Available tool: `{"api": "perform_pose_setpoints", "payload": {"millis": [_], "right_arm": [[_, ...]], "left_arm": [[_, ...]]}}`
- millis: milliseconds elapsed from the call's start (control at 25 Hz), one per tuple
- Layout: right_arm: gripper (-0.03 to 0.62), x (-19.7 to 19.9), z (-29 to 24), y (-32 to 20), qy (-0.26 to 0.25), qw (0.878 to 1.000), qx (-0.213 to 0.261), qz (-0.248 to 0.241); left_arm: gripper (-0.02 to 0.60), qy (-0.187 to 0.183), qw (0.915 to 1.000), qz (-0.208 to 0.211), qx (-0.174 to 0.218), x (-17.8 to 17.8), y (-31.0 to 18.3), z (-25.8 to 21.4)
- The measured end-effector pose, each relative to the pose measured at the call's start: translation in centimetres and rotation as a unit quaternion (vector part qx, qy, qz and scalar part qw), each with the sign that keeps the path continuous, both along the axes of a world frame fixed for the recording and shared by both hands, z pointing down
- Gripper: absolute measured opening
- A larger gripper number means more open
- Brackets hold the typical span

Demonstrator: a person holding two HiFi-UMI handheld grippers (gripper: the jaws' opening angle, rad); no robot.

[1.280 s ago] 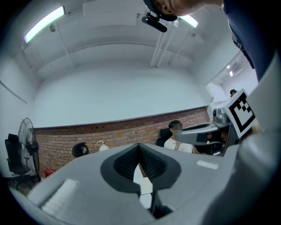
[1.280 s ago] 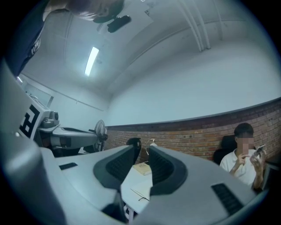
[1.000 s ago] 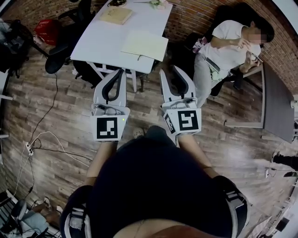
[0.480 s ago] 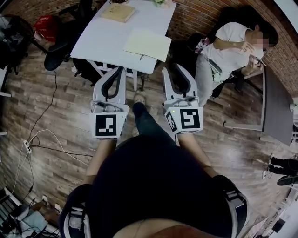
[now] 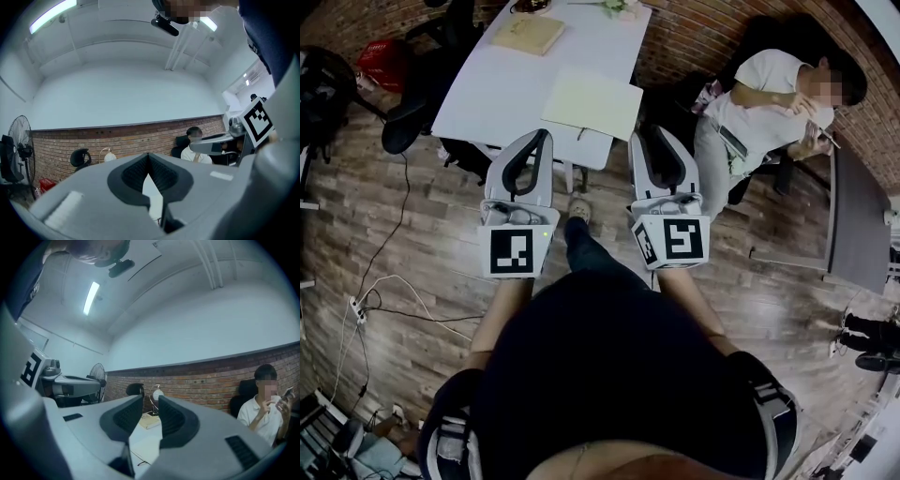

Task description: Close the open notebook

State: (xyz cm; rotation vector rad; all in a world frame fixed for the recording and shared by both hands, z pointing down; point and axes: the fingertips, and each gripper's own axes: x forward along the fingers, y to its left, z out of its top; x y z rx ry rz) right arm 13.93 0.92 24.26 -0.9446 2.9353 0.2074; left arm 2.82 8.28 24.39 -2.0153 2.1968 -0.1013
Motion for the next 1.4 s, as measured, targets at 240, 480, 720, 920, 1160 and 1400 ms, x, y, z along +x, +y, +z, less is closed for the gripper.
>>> {"api": "perform_pose_setpoints", "payload": {"millis": [240,480,720,920,1160,1400], "right_arm": [[0.077,-2.9,-0.1,-5.0,-0.003,1.0,-0.003,0.013],[0.077,-5.2,0.1,-9.6,0.0,1.0,-0.008,0.024],[0.077,-7.0,0.4,-14.1,0.004,0.999,-0.012,0.037],[0.077,-8.4,1.1,-16.9,0.007,0.999,-0.02,0.042],[0.077,-8.5,2.0,-19.3,0.004,0.998,-0.026,0.062],[0.077,-7.6,2.8,-20.4,0.004,0.996,-0.03,0.083]], "left_arm": [[0.006,0.0,0.9999,0.015,-0.006,-2.9,-5.3,-0.2],[0.006,-0.002,0.9997,0.025,-0.006,-5.6,-10.2,-0.5],[0.006,-0.017,0.999,0.04,-0.009,-7.8,-14.9,-0.6],[0.006,-0.017,0.9985,0.049,-0.015,-9.1,-18.1,-0.1],[0.006,-0.017,0.9973,0.069,-0.016,-9.5,-20.9,0.6],[0.006,-0.021,0.9958,0.087,-0.015,-9.0,-22.6,1.1]]}}
